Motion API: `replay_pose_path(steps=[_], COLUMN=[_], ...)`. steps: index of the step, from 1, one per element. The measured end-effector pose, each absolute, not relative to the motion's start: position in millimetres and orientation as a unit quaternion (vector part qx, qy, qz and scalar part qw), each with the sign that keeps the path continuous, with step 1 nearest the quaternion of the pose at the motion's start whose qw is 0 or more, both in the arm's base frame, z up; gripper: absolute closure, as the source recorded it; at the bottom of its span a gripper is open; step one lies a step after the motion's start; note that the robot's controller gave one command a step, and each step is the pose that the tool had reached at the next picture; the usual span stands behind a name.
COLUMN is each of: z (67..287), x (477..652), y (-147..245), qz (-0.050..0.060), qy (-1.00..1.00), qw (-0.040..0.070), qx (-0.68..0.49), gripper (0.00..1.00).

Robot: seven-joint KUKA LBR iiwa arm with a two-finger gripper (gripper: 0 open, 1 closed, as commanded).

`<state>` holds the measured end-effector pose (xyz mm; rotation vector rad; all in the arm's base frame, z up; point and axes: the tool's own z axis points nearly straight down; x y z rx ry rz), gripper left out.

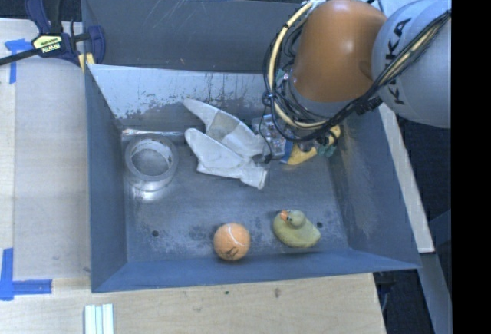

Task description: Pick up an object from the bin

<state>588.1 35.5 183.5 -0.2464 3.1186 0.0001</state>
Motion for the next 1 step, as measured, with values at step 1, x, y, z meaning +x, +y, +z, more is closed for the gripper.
replay_pose_path(steps=[1], z=[281.9], x=[587.9], y=[44.9], qz=[0.0], qy=[0.996], qw=[0.008], qx=[-0.089], gripper=[1.0])
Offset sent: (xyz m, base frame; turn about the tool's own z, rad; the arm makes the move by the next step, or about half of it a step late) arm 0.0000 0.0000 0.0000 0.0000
